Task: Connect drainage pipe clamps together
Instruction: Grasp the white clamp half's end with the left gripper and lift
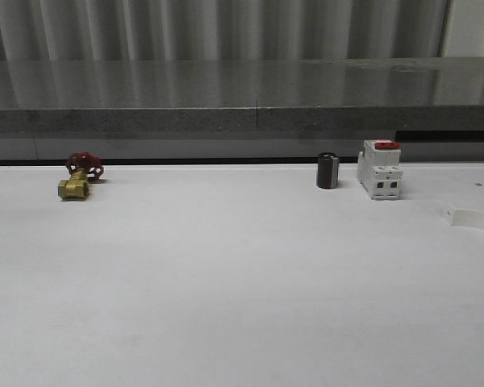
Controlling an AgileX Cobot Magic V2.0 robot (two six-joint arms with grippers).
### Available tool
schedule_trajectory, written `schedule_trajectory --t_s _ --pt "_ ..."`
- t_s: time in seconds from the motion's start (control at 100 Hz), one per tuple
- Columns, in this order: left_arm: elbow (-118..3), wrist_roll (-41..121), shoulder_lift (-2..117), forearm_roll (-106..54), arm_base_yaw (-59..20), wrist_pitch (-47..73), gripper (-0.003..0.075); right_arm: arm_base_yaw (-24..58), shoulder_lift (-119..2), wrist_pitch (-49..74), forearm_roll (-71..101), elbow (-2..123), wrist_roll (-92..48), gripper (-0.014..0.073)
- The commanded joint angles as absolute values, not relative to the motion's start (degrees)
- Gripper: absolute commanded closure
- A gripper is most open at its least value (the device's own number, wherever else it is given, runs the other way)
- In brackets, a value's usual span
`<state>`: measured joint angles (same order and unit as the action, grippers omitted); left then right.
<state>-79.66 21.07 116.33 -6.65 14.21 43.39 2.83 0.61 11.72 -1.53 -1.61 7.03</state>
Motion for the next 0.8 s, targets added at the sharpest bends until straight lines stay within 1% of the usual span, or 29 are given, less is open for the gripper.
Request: schedule_trajectory --t_s 0.0,0.36,0.43,0.48,0.5,0.53,0.55,0.6,0.62,0.63,0.67,0.74,0.79 --pt "-81.17 21.13 113.64 -6.91 14.31 42.75 0.0102 2.63 1.77 6.97 -1.83 -0.7 6.6 0.0711" --pt "-81.17 21.13 116.55 -7.3 14.31 44.45 0.0102 2.63 1.77 6.97 -1.83 -0.7 6.6 0.0711" --pt "-81.17 21.13 116.55 -7.3 14.31 44.45 0.0126 2.63 1.77 6.97 -1.83 -0.7 6.6 0.0711" --pt "-81.17 21.13 116.55 -7.3 14.31 44.71 0.0185 2.63 1.77 6.97 -1.83 -0.7 6.6 0.0711" --pt "-81.17 21.13 116.55 -7.3 14.31 44.82 0.022 2.63 1.77 6.97 -1.83 -0.7 6.6 0.0711" --pt "-81.17 21.13 116.55 -7.3 14.31 45.1 0.0288 2.63 1.77 6.97 -1.83 -0.7 6.6 0.0711" --pt "-81.17 21.13 116.55 -7.3 14.31 45.1 0.0318 2.63 1.77 6.97 -1.83 -0.7 6.6 0.0711" --pt "-81.17 21.13 116.3 -7.3 14.31 45.31 0.0446 2.63 1.77 6.97 -1.83 -0.7 6.6 0.0711" --pt "-81.17 21.13 116.29 -7.3 14.31 45.3 0.0478 2.63 1.77 6.97 -1.83 -0.7 6.6 0.0711" --pt "-81.17 21.13 116.17 -7.3 14.31 45.3 0.0509 2.63 1.77 6.97 -1.83 -0.7 6.6 0.0711" --pt "-81.17 21.13 115.93 -7.59 14.31 45.3 0.0591 2.63 1.77 6.97 -1.83 -0.7 6.6 0.0711" --pt "-81.17 19.95 115.21 -7.8 14.31 45.33 0.0682 2.63 1.77 6.97 -1.83 -0.7 6.6 0.0711" --pt "-81.17 19.04 114.14 -8.03 14.31 45.76 0.0707 2.63 1.77 6.97 -1.83 -0.7 6.6 0.0711"
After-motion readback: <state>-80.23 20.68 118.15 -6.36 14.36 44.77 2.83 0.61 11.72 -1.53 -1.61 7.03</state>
